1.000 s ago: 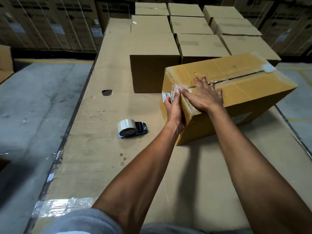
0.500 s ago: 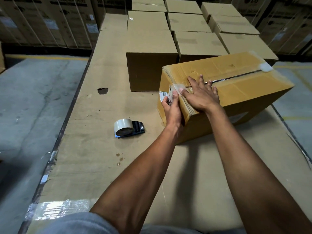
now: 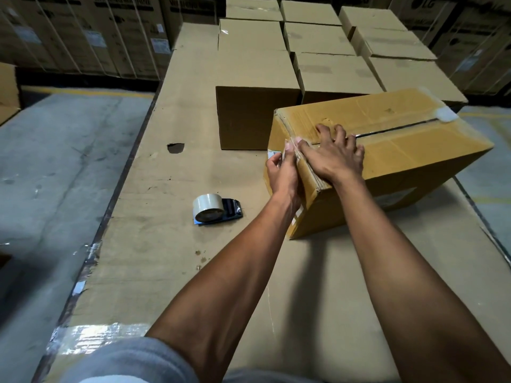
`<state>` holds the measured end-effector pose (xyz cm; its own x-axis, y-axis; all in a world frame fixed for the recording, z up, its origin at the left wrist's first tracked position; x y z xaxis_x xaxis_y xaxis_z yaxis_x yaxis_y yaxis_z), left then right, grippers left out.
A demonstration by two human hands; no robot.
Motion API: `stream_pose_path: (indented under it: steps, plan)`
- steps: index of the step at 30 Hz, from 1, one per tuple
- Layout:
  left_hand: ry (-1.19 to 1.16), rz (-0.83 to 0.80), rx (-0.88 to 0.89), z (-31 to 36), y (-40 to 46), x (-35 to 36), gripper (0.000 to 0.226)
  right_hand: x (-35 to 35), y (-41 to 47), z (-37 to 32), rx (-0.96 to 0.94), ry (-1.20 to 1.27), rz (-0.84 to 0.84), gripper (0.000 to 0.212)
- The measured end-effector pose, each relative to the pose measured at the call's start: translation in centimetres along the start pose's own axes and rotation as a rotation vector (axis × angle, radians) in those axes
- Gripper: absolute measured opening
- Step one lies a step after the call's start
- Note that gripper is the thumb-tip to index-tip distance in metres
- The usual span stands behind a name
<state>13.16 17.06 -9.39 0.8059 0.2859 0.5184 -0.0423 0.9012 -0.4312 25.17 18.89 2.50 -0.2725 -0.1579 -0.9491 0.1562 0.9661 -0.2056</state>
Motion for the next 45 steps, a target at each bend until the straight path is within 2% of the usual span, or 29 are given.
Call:
stream_pose_path:
  steps: [2,5,9,11,16,21,26,30,36,40,45]
  plan:
    - [0.035,0.030,0.023,-0.1,0.2,-1.0,0.031,0.1,0.1,0.1,0.002,-0.013,0.012,0.077]
    - [0.045,0.067,0.026,0.1,0.2,-1.6,0.021,0.2,0.4,0.1,-0.001,-0.018,0.017,0.071]
    - [0.055,0.059,-0.008,1.3,-0.1,-0.2,0.054,-0.1,0.5,0.2,0.026,-0.024,0.048,0.086]
    - [0.071,0.083,-0.011,1.3,0.3,-0.3,0.056,-0.3,0.6,0.2,0.043,-0.017,0.072,0.089]
    - [0.050,0.055,0.003,2.0,0.3,-0.1,0.033,-0.4,1.1,-0.2,0.052,-0.007,0.097,0.067]
    - [0.129,0.097,-0.028,3.0,-0.4,-1.7,0.002,-0.5,0.8,-0.2,0.031,0.015,0.120,0.055]
    - [0.182,-0.072,0.037,4.8,-1.6,-2.4,0.023,-1.5,0.0,-0.2,-0.008,0.106,0.206,0.046]
    - [0.270,-0.130,0.150,7.8,-2.7,-3.8,0.027,-2.4,-2.2,-2.4,-0.150,0.149,0.332,0.038]
    - [0.720,-0.022,0.428,12.2,-3.3,-9.4,0.030,0.4,-5.7,-10.4,-0.481,0.061,0.434,0.029]
    - [1.121,0.038,0.540,13.8,-3.6,-13.1,0.034,6.8,-6.0,-13.1,-0.568,-0.023,0.281,0.035]
    - [1.607,-0.024,0.540,12.7,-3.5,-16.1,0.046,14.3,-4.5,-12.6,-0.489,-0.011,0.013,0.043]
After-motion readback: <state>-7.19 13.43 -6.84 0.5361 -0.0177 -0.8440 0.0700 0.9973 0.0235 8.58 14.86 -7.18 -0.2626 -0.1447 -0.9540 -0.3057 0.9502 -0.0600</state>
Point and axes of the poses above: each hand's wrist, its own y-axis towards the middle knuckle, its own x-axis out of the palm, z = x × y, the point moved 9 cm from there along y, towards the middle knuckle, and after that the axes turned 8 degrees about -z, right-handed, at the moved point
